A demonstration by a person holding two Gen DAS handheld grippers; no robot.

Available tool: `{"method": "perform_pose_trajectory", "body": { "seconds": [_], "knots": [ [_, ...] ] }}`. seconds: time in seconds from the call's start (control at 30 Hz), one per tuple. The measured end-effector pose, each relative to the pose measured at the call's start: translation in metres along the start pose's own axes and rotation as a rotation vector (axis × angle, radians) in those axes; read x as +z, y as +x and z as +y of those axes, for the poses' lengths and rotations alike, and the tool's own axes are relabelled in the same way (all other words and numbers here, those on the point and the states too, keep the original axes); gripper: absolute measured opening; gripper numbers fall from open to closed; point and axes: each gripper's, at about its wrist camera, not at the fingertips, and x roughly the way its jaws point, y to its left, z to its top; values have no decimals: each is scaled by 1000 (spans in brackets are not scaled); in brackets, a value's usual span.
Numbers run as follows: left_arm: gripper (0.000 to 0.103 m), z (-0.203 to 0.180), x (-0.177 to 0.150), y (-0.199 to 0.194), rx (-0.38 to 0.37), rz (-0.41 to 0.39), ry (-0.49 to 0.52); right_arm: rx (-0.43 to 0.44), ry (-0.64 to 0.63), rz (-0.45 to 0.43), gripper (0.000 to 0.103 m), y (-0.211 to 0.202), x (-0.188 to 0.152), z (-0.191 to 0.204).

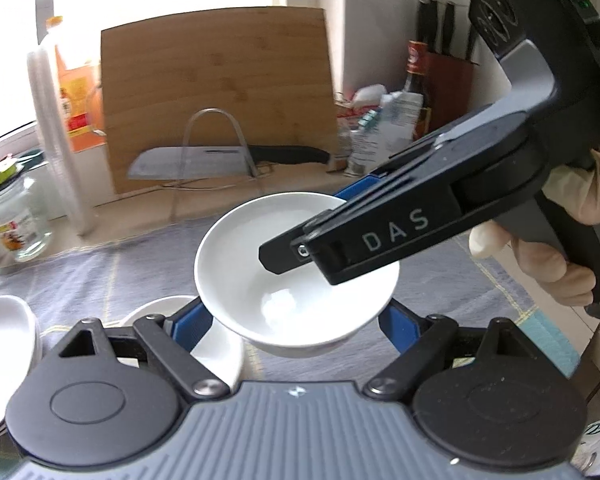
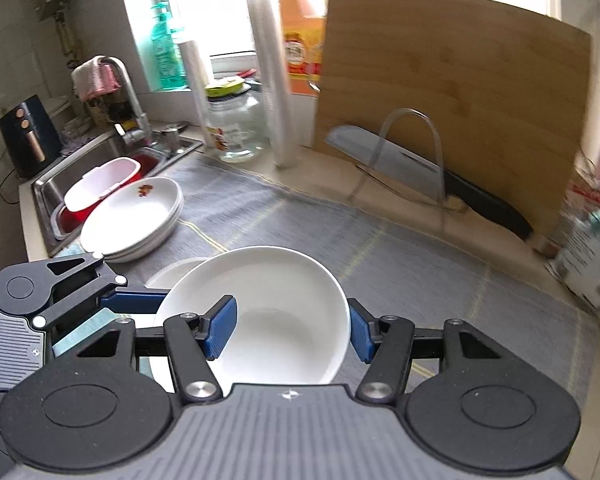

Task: Organize plates and bowls
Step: 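Lower the held white bowl into the two stacked bowls with the right gripper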

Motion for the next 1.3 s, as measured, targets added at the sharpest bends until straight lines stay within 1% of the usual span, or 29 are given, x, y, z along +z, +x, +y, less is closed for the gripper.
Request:
{"method": "perform_pose_trajectory", "body": {
  "seconds": [0.17, 0.5, 0.67, 0.9, 1.3],
  "knots": [
    [89, 21, -2, -11, 38, -4, -20, 24, -38, -2, 64, 15, 14, 23],
    [89, 55, -10, -19, 78, 6, -68, 50, -84, 23, 64, 49, 31, 52],
    [89, 67, -15, -17, 86, 21, -101, 53, -101, 38, 64, 63, 36, 63],
    [89, 73, -22, -11, 76, 42, -131, 51, -110, 71, 64, 76, 33, 67],
    [89, 72, -24, -5, 62, 67, -137, 45, -92, 105, 64, 85, 26, 63]
  ]
}}
